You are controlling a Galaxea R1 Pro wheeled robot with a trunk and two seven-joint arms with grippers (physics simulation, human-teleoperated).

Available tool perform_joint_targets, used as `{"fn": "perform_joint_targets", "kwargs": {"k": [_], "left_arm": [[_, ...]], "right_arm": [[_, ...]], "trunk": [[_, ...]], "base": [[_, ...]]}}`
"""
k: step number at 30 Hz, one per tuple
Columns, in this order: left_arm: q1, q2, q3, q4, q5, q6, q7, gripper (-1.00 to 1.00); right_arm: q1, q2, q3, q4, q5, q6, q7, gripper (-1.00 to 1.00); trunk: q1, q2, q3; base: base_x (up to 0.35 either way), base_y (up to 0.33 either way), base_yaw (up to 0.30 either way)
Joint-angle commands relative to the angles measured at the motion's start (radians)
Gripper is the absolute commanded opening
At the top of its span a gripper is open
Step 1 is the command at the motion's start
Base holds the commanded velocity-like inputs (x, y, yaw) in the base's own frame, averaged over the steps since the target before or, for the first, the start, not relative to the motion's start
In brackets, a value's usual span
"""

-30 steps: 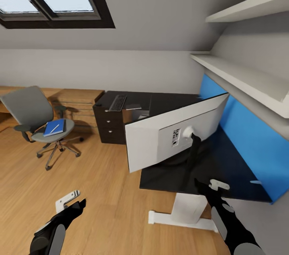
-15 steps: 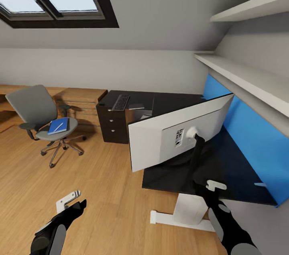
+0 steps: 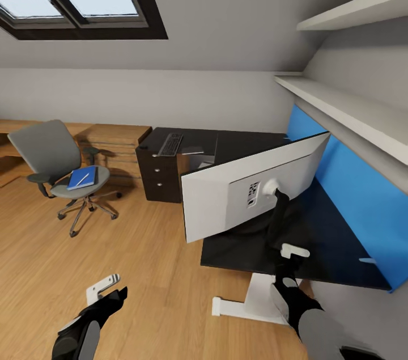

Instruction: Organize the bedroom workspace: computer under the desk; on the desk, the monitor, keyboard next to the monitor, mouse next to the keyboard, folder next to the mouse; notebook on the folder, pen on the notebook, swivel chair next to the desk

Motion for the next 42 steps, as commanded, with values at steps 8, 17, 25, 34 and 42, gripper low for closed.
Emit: {"fn": "perform_joint_targets", "kwargs": {"k": [8, 17, 25, 34, 42], "left_arm": [[-0.001, -0.002, -0.005, -0.001, 0.01, 0.002, 0.007, 1.0], [-0.001, -0.003, -0.008, -0.001, 0.01, -0.03, 0.007, 1.0], [-0.001, -0.003, -0.01, 0.011, 0.01, -0.044, 0.007, 1.0], [-0.001, -0.003, -0.03, 0.023, 0.01, -0.047, 0.007, 1.0], [-0.001, -0.003, -0.033, 0.024, 0.01, -0.048, 0.007, 1.0]], "right_arm": [[-0.057, -0.025, -0.002, 0.122, 0.015, -0.12, -0.008, 1.0], [-0.059, -0.021, -0.002, 0.128, 0.022, -0.243, -0.024, 1.0], [-0.058, -0.02, 0.0, 0.128, 0.034, -0.336, -0.038, 1.0], [-0.055, -0.023, 0.0, 0.13, 0.193, -0.343, -0.04, 1.0], [-0.055, -0.041, -0.001, 0.13, 0.206, -0.335, -0.039, 1.0]], "trunk": [[0.001, -0.002, -0.002], [0.001, -0.002, -0.002], [0.001, -0.002, -0.002], [0.001, -0.002, -0.002], [0.001, -0.002, -0.002]], "base": [[0.0, 0.0, 0.0], [0.0, 0.0, 0.0], [0.0, 0.0, 0.0], [0.0, 0.0, 0.0], [0.037, 0.0, 0.0]]}}
